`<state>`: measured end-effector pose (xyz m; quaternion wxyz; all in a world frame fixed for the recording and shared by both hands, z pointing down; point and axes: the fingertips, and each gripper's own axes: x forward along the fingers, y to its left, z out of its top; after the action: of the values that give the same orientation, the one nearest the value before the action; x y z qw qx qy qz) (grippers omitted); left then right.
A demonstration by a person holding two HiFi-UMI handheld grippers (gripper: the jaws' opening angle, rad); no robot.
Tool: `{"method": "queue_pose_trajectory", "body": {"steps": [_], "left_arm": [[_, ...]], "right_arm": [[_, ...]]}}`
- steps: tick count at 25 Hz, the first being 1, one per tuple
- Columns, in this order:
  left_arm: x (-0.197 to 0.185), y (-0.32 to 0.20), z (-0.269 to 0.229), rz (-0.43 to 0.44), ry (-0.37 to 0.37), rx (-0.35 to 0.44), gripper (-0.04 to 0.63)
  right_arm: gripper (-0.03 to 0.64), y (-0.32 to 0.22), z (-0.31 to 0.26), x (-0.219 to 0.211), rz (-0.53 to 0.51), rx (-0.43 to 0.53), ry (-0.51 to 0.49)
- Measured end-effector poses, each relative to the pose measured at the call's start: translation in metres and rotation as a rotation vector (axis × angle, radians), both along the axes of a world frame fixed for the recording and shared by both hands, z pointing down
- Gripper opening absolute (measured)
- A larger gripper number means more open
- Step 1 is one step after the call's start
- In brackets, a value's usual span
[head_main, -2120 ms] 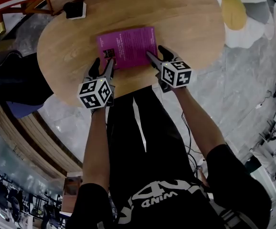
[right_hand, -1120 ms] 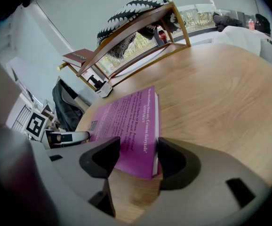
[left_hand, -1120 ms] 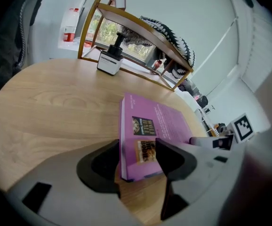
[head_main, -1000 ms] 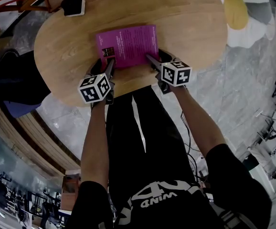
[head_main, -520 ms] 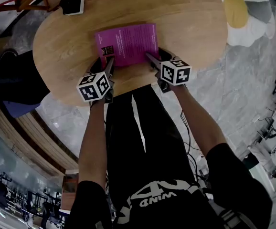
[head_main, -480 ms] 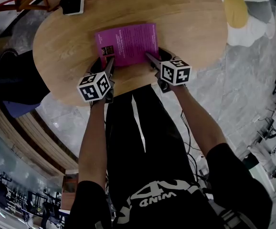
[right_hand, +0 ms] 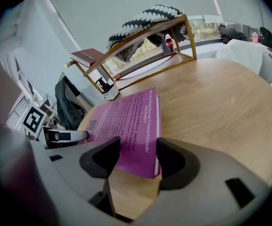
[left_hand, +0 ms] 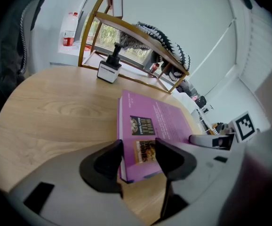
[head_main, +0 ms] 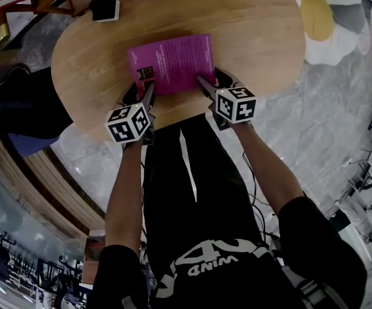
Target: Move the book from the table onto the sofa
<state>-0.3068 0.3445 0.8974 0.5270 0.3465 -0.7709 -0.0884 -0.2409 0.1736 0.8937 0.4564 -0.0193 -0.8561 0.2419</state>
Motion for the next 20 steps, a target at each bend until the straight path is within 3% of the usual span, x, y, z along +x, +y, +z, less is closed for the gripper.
{"method": "queue_pose_trajectory", "body": {"steps": [5, 11, 20], "left_arm": [[-0.007, 0.001, -0.064, -0.011, -0.047, 0.013, 0.229], [0.005, 0.01, -0.175, -0.035, -0.09, 0.039, 0.229], [0.005, 0.006, -0.332, 0.033, -0.236, 0.109, 0.229]], "right_arm": [[0.244, 0.001, -0.063, -0.005, 0.013, 0.015, -0.058], [0.244, 0.01, -0.175, 0.011, 0.067, 0.012, -0.111], [0.241, 0.008, -0.33, 0.02, 0.097, 0.064, -0.275]]}}
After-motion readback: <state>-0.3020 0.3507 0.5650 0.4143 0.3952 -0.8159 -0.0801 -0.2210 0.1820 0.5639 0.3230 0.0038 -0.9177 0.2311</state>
